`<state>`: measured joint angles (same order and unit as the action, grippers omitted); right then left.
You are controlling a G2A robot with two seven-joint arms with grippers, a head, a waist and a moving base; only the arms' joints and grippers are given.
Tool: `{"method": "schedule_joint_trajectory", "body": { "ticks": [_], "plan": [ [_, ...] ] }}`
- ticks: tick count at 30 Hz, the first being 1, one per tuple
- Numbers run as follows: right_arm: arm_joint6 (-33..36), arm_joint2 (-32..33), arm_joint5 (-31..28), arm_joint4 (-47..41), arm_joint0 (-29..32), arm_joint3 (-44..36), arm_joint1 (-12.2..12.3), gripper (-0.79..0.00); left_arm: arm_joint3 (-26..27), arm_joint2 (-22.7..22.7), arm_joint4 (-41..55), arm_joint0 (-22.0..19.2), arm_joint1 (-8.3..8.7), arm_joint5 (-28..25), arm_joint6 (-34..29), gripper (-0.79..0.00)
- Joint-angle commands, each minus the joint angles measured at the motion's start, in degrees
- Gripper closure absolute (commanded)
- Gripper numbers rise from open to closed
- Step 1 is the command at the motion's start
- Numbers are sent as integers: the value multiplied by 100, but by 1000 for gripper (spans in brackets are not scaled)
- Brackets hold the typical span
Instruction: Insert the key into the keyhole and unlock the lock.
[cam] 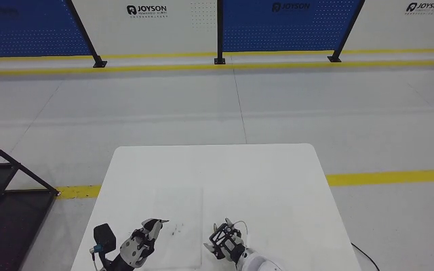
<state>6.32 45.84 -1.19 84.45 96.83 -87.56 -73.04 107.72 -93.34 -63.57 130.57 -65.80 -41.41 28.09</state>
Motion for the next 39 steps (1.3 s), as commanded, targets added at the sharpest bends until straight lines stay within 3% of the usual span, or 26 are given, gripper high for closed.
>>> {"method": "schedule_joint_trajectory", "body": {
  "ticks": [1,2,3,11,19,22,28,35,39],
  "plan": [
    [0,-47,38,-15,-69,70,-23,-200,0,0,0,0,0,0,0,0],
    [-1,-74,63,6,-103,108,-34,-129,0,0,0,0,0,0,0,0],
    [-10,-94,108,11,-130,142,-46,0,0,0,0,0,0,0,0,0],
    [-54,-187,225,-71,-250,266,-105,0,0,0,0,0,0,0,0,0],
    [-687,107,71,-316,-43,-214,-26,0,14,56,94,-81,-6,92,-110,0],
    [-1219,409,-341,-782,113,-506,44,0,56,141,300,-132,-15,73,-111,0],
    [-2277,1011,-2137,-2174,209,-662,178,0,162,391,609,-326,-52,187,-3,0],
    [-2613,1203,-4314,-3347,55,-485,265,0,244,822,1149,-516,-110,403,-42,0],
    [-2613,1203,-4314,-3347,55,-485,265,0,244,822,1149,-516,-110,403,-42,0]
  ]
}}
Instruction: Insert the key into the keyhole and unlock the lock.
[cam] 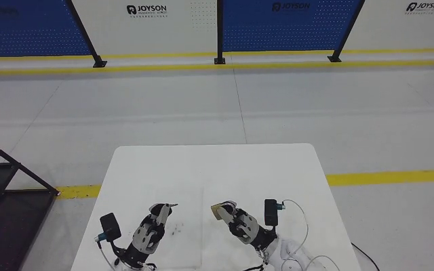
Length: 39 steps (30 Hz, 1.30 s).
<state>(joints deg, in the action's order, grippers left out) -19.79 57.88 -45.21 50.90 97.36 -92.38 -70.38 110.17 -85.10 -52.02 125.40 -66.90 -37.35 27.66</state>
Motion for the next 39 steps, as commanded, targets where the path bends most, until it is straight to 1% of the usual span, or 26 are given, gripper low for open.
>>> {"method": "schedule_joint_trajectory", "body": {
  "ticks": [1,12,13,15,18,20,23,28,32,39],
  "plan": [
    [-3,-1,88,9,2,-3,-1,0,0,-2,-6,1,0,-3,2,0],
    [-3,-1,88,9,2,-3,-1,0,0,-2,-6,1,0,-3,2,0],
    [51,-42,98,-87,7,-16,-7,0,-10,9,12,-5,-1,22,-30,0],
    [-15,-132,-107,-448,-14,-40,-26,0,49,142,179,-96,-15,21,-97,0],
    [-337,-349,-249,-838,-71,43,-97,0,-80,430,409,-163,-50,-219,166,0],
    [-615,-550,-362,-985,-148,130,-166,0,-203,636,477,-240,-89,-331,523,0],
    [-1009,-888,-604,-1228,-293,341,-289,0,-455,1058,778,-312,-149,-812,972,0],
    [-1478,-1362,-957,-1534,-547,739,-498,0,-786,1529,694,-496,-249,-1268,1671,0],
    [-1858,-1499,-1059,-1436,-643,931,-624,0,-939,1781,481,-632,-330,-1393,2227,0],
    [-2404,-1550,-1025,-909,-683,1204,-772,0,-1146,2044,107,-788,-407,-1292,2468,0]
  ]
}}
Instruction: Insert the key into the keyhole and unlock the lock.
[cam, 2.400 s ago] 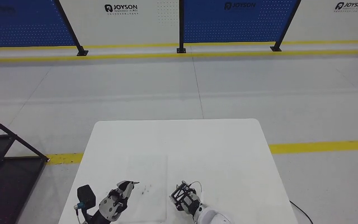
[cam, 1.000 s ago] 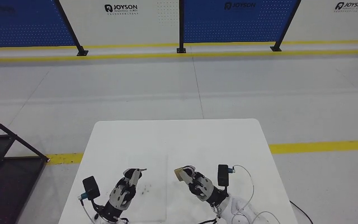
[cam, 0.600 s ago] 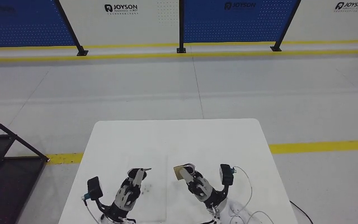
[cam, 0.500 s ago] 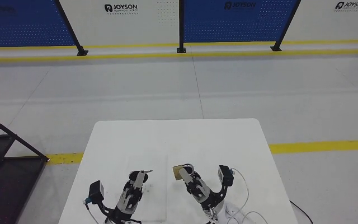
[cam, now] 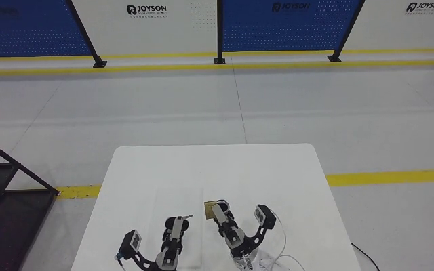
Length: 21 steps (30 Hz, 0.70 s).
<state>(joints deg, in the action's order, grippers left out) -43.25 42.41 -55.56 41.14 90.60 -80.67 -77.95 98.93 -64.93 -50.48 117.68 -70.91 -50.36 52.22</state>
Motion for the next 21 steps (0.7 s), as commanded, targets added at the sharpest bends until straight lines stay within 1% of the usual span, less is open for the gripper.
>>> {"method": "schedule_joint_trajectory", "body": {
  "ticks": [1,4,21],
  "plan": [
    [-106,-8,-12,118,-23,73,-30,0,-37,44,-74,-29,-13,19,45,0],
    [-251,-5,10,251,-50,167,-70,0,-75,86,-149,-55,-29,58,116,0],
    [-251,-5,10,251,-50,167,-70,0,-182,313,-242,-270,-100,506,39,0]
  ]
}}
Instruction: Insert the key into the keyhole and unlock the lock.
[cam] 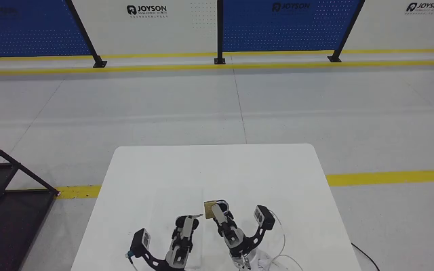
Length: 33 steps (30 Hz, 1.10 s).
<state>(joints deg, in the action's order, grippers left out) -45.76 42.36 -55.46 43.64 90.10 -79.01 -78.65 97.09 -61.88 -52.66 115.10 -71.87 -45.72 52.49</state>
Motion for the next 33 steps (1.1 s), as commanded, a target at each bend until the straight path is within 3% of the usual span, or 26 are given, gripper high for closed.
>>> {"method": "schedule_joint_trajectory", "body": {
  "ticks": [1,33],
  "plan": [
    [0,0,0,0,0,0,0,0,0,31,-42,-16,-10,66,28,0],
    [0,0,0,0,0,0,0,0,84,-13,248,-79,-13,73,-250,0]
  ]
}}
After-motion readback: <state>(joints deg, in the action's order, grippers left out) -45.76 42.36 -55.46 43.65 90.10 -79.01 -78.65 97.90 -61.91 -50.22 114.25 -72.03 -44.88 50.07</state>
